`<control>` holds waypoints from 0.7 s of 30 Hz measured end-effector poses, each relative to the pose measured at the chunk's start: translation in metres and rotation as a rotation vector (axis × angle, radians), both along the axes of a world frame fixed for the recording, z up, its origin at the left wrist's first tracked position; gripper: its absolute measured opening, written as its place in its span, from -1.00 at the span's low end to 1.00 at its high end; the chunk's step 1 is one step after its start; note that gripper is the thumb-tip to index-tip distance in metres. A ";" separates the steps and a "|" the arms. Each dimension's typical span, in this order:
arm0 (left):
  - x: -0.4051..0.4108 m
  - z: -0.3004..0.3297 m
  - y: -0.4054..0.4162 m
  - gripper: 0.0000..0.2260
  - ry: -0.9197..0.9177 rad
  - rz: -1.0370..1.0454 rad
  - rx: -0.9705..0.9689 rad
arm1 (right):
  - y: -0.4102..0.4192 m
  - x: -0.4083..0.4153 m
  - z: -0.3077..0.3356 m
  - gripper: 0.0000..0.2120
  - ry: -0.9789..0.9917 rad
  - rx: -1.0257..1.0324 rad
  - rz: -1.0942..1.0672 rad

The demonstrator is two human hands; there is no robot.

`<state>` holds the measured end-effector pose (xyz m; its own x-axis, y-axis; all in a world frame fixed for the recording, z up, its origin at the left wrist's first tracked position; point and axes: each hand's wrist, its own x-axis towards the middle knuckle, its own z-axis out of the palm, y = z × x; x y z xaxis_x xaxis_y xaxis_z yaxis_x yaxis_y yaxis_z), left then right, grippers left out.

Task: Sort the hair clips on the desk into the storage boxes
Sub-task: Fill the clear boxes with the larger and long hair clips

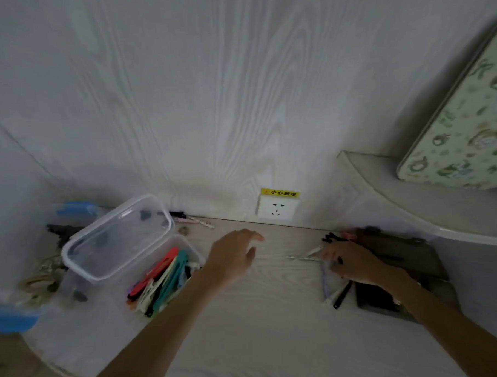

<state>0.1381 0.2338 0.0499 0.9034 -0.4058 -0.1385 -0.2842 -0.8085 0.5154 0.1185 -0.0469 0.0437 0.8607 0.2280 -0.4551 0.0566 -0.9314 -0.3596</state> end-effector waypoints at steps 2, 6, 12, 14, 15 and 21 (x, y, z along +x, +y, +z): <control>0.003 -0.014 -0.040 -0.59 0.038 -0.163 0.059 | -0.017 -0.009 0.000 -0.60 0.106 -0.117 0.023; 0.000 -0.038 -0.094 -0.40 0.088 -0.425 0.258 | -0.014 -0.027 0.002 -0.52 -0.145 -0.436 0.193; -0.015 -0.061 -0.093 -0.43 -0.019 -0.424 0.300 | -0.013 -0.038 -0.017 -0.58 -0.055 -0.485 0.194; -0.015 -0.063 -0.082 -0.50 -0.110 -0.386 0.203 | -0.013 -0.035 -0.017 -0.81 -0.013 -0.367 0.144; -0.014 -0.063 -0.076 -0.53 -0.153 -0.362 0.175 | -0.011 -0.033 -0.020 -0.81 -0.012 -0.319 0.122; -0.003 -0.048 -0.044 -0.71 -0.111 -0.254 0.378 | 0.044 -0.027 -0.040 -0.77 -0.135 -0.027 0.019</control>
<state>0.1355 0.1899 0.0022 0.7994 -0.5561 -0.2273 -0.5346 -0.8311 0.1533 0.0919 -0.0032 0.0039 0.9103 0.2339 -0.3414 0.1205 -0.9390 -0.3220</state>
